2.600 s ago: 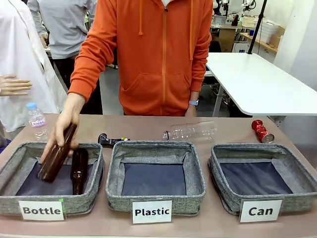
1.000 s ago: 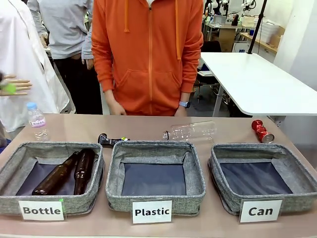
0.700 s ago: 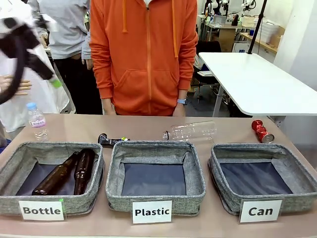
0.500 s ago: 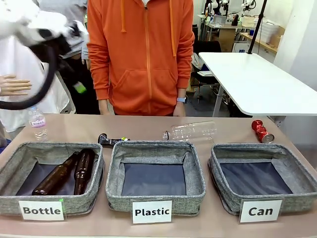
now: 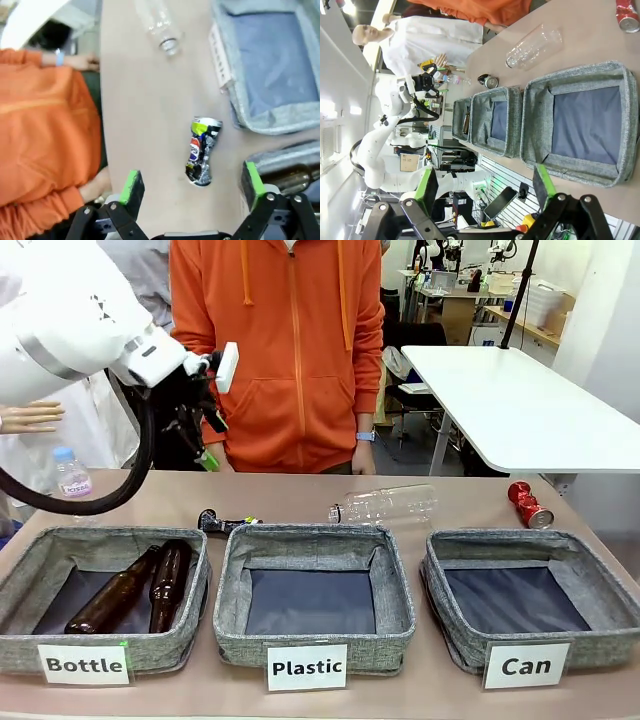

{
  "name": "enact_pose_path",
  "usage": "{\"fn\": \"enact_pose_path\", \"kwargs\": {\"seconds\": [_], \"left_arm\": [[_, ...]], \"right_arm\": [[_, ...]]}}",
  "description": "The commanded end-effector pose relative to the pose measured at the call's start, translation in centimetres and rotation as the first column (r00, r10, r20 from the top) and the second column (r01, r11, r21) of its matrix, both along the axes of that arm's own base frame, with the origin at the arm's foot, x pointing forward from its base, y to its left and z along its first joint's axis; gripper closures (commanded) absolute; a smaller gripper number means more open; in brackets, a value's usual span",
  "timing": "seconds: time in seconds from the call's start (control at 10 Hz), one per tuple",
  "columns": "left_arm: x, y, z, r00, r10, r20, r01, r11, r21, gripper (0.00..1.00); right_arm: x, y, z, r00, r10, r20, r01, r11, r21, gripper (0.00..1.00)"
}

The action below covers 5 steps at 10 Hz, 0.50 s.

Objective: Sort the can waste into the basket.
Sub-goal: Pick up the can waste from the table and place it in the right Fabric basket.

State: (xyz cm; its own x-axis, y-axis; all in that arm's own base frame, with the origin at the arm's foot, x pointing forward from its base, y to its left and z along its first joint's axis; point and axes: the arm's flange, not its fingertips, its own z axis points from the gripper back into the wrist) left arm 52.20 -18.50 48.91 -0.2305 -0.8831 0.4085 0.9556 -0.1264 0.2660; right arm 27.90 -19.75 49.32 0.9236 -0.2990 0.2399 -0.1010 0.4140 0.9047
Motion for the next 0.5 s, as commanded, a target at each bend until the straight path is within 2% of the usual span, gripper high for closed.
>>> {"fn": "enact_pose_path", "kwargs": {"seconds": [0.0,0.2,0.4], "left_arm": [[0.3,0.4,-2.0,0.999,-0.038,-0.016,0.039,0.997,0.065,0.0],[0.8,-1.4,-3.9,0.996,0.059,-0.068,-0.048,0.987,0.151,0.0],[1.6,-2.7,-5.3,0.984,0.123,-0.131,-0.092,0.971,0.219,0.0]], "right_arm": [[0.0,-0.1,0.0,1.0,0.008,0.03,-0.009,1.0,0.007,0.0],[0.0,-0.1,0.0,1.0,0.008,0.03,-0.009,1.0,0.007,0.0],[0.0,-0.1,0.0,1.0,0.008,0.03,-0.009,1.0,0.007,0.0]]}}
